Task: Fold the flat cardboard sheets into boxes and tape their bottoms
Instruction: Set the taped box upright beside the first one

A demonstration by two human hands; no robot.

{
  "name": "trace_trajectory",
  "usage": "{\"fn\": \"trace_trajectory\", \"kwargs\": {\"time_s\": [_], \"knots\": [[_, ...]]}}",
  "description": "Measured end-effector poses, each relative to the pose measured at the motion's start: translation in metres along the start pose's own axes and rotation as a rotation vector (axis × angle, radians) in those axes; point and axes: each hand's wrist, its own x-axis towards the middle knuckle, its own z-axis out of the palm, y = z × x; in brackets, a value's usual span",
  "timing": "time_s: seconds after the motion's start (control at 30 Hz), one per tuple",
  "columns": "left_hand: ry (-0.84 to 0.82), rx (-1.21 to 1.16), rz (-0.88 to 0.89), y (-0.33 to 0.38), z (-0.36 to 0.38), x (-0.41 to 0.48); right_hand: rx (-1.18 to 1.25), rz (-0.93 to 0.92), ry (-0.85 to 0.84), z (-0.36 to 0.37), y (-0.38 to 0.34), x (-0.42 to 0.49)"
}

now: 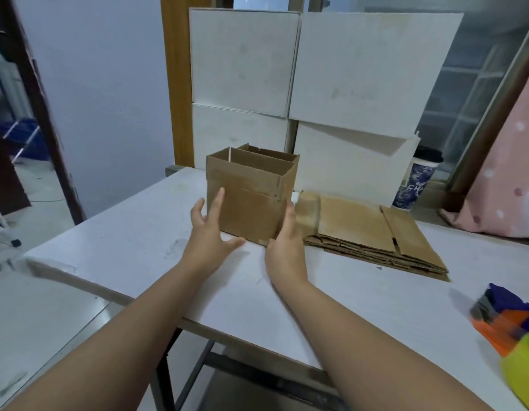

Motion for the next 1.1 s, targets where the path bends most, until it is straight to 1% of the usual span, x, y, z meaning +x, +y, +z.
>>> {"fn": "trace_trajectory", "kwargs": {"time_s": [0.07,0.1,0.17,0.23,0.3,0.43,0.57,0.67,0.77,0.87,0.97,1.03,1.1], "knots": [[0.015,0.136,0.094,-0.005,0.012,0.007,-0.125,-0.167,0.129,0.008,0.005,0.004],[0.031,0.228,0.15,-0.005,0.017,0.01,-0.159,-0.204,0.148,0.012,0.006,0.006],[0.059,0.389,0.227,-0.002,0.025,0.014,-0.198,-0.185,0.06,0.016,0.007,0.01],[0.055,0.437,0.251,0.002,0.032,0.016,-0.327,-0.221,-0.051,0.016,0.008,0.014],[0.033,0.426,0.245,0.006,0.037,0.019,-0.357,-0.199,-0.091,0.016,0.011,0.017],[-0.055,0.397,0.184,0.008,0.039,0.028,-0.322,-0.043,-0.189,0.014,0.012,0.022],[-0.158,0.408,0.093,0.003,0.042,0.038,-0.338,-0.035,-0.264,0.014,0.011,0.023],[-0.181,0.487,0.057,0.002,0.047,0.048,-0.31,-0.035,-0.283,0.015,0.011,0.024],[-0.165,0.686,0.052,0.0,0.054,0.057,-0.265,-0.033,-0.285,0.015,0.012,0.024],[-0.153,0.782,0.046,-0.001,0.059,0.062,-0.161,-0.02,-0.252,0.015,0.015,0.028],[-0.142,0.789,0.068,0.0,0.062,0.06,0.0,0.004,-0.161,0.015,0.019,0.031],[-0.077,0.751,0.107,0.004,0.062,0.055,0.104,0.039,-0.096,0.013,0.02,0.031],[0.019,0.648,0.151,0.011,0.061,0.049,0.248,0.117,-0.055,0.01,0.022,0.032]]}}
